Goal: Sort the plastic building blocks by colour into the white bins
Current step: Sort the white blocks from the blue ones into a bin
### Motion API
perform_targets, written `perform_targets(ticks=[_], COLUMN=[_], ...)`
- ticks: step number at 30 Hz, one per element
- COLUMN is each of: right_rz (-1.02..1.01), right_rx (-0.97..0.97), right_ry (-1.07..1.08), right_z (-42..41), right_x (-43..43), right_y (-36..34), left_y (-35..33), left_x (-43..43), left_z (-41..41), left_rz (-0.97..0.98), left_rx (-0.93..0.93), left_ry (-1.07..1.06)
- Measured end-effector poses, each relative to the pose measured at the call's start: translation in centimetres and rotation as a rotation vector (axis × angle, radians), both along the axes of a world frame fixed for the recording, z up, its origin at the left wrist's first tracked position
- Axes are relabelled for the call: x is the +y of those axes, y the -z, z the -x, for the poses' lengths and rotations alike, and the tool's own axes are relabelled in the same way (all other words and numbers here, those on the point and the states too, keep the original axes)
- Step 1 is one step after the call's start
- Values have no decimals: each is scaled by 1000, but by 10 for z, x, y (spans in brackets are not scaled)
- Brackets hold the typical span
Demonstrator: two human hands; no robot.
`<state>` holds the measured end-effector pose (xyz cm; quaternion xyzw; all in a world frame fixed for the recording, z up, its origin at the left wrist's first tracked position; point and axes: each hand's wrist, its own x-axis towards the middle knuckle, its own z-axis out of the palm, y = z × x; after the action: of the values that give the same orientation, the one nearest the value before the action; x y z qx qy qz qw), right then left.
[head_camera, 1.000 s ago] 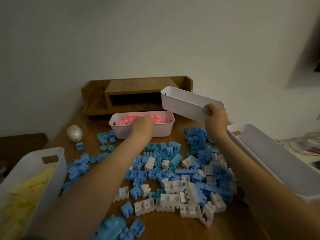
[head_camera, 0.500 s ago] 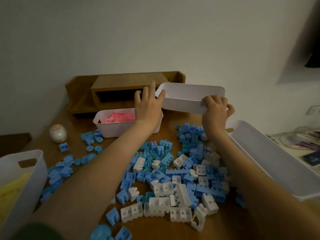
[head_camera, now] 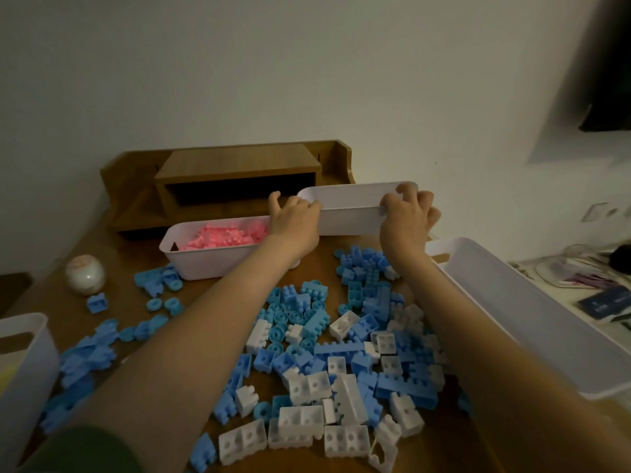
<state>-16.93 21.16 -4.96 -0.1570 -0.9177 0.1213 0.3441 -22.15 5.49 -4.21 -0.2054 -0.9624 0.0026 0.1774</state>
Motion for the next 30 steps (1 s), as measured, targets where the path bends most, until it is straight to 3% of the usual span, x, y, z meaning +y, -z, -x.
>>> perform_targets(ticks=[6,18,24,30], right_rz=[-38,10,62,24], right_rx=[-205,-326,-250,-342], right_ry=[-62,-207,-163,-116], right_z=[15,15,9,17], right_x=[0,-1,0,-6], right_y=[11,10,9,12], left_y=[1,-2,3,7], left_x=[8,6,6,-4], left_z=[8,-4,-13,-11], left_rz=[43,-48,20,98], left_rx=[-37,-131,-170,-221], left_ry=[16,42,14,10])
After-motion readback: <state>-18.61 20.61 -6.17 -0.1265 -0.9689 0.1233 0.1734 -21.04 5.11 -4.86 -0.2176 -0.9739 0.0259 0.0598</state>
